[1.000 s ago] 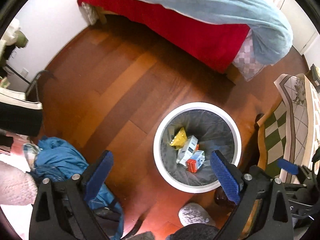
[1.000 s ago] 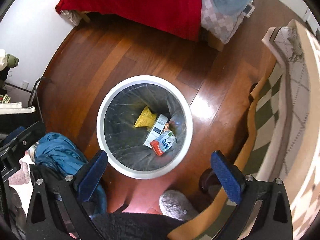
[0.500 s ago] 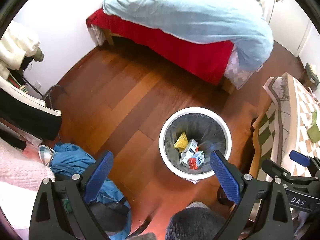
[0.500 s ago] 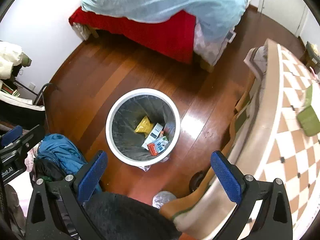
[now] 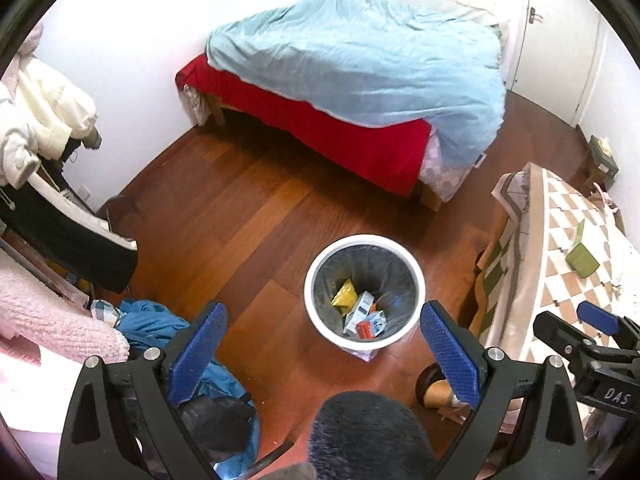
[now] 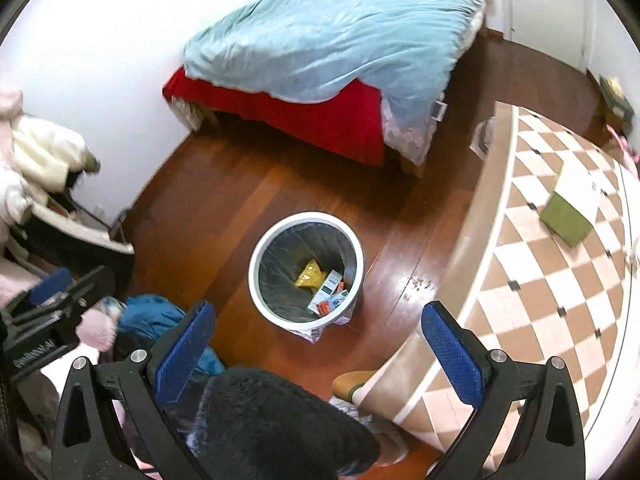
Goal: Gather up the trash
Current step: 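Swing both tools back toward the table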
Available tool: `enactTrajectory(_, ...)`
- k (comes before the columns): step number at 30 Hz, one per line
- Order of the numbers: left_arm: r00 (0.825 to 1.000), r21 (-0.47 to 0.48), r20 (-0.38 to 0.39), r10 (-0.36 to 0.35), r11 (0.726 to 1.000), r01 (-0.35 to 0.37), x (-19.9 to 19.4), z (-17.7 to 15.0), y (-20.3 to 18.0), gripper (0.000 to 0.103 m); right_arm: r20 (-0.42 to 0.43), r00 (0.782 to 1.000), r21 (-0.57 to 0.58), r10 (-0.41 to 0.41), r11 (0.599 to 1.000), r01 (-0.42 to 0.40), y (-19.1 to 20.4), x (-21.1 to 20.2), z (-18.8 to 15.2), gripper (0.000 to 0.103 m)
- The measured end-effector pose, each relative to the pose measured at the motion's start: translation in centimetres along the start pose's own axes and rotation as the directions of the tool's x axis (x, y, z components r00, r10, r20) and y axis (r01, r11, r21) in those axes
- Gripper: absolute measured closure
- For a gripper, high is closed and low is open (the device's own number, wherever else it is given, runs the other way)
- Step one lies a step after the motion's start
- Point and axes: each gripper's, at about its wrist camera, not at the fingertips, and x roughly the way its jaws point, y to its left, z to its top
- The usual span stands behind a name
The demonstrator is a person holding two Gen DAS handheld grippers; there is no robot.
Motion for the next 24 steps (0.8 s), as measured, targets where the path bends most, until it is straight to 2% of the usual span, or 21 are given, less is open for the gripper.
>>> enactTrajectory(2,1.0,0.03,0.027,-0.004,1.0,0.004,-0.7,0.3,-2.1,0.004,0.021,1.0,0.053,0.009,0.999,-0.01,-1.9,-1.6,-0.2,0.0)
enactTrajectory(5,0.998,0.066,0.022,-0.053,0.996,0.052,-0.6,0.6,-5.6,0.004,0.052,0.998,0.133,-0.024,0.991,0.017,-5.9,-3.8,-0.2,0.0)
enactTrajectory(8,0.994,0.109,-0.003,-0.107,0.988,0.107,0.1,1.1,-10.9,0.004,0.063,0.993,0.225,-0.096,0.971,0.079,-11.3,-5.8,-0.5,0.0)
enactTrajectory(14,0.977,0.219,-0.072,-0.202,0.952,0.213,2.2,2.6,-23.5,0.004,0.047,0.967,0.427,-0.249,0.88,0.206,-24.2,-9.0,-1.4,0.0)
enactTrajectory(17,0.965,0.283,-0.131,-0.229,0.924,0.258,4.2,3.9,-30.1,0.004,0.018,0.959,0.518,-0.283,0.823,0.233,-30.6,-9.5,-1.4,0.0)
enactTrajectory(20,0.958,0.354,-0.174,-0.228,0.893,0.277,5.8,4.3,-34.8,0.004,-0.01,0.948,0.565,-0.318,0.781,0.268,-35.9,-9.2,-0.9,0.0)
enactTrajectory(24,0.948,0.465,-0.237,-0.214,0.832,0.304,8.4,4.5,-41.0,0.005,-0.048,0.944,0.588,-0.326,0.755,0.29,-40.7,-7.8,0.3,0.016)
